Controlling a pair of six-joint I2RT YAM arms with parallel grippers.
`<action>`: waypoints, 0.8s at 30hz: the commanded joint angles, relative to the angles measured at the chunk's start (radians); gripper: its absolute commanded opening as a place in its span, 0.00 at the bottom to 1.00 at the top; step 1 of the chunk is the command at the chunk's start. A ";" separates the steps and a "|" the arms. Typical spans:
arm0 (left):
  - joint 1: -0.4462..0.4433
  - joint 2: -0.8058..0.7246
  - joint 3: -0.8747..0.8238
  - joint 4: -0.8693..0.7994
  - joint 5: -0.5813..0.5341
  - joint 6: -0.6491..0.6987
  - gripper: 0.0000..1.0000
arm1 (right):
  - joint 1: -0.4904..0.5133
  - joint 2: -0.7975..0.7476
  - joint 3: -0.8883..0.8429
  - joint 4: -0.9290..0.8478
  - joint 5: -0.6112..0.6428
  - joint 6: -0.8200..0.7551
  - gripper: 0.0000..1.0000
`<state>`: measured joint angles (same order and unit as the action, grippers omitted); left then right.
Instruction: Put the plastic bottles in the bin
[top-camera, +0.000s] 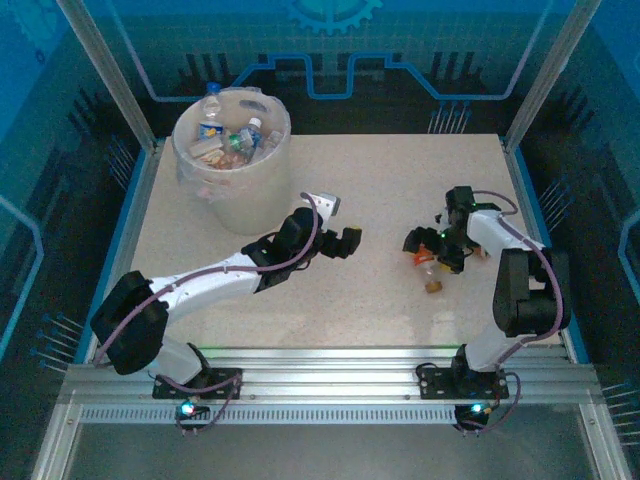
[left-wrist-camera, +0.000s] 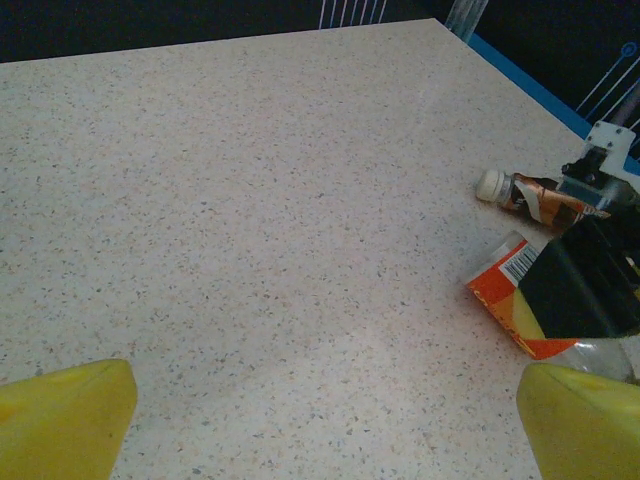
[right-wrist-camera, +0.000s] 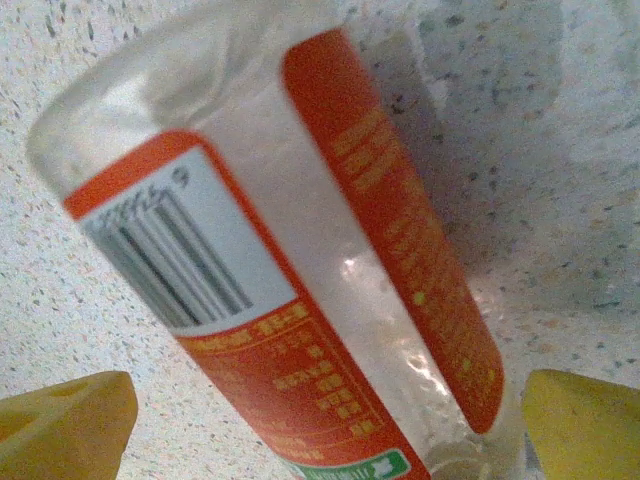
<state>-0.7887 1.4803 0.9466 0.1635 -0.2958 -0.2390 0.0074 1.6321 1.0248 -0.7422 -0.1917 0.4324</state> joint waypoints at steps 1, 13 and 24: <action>-0.008 -0.004 0.001 0.014 -0.032 -0.030 0.99 | 0.049 0.000 -0.022 -0.009 0.014 0.007 1.00; -0.006 -0.059 0.005 -0.079 -0.199 -0.171 0.99 | 0.200 0.037 -0.065 0.003 0.165 0.088 0.71; -0.004 -0.078 0.000 -0.068 -0.212 -0.185 0.99 | 0.236 0.026 -0.055 0.030 0.230 0.082 0.41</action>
<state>-0.7887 1.4273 0.9466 0.0944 -0.4778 -0.3954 0.2241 1.6573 0.9726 -0.7231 0.0032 0.5190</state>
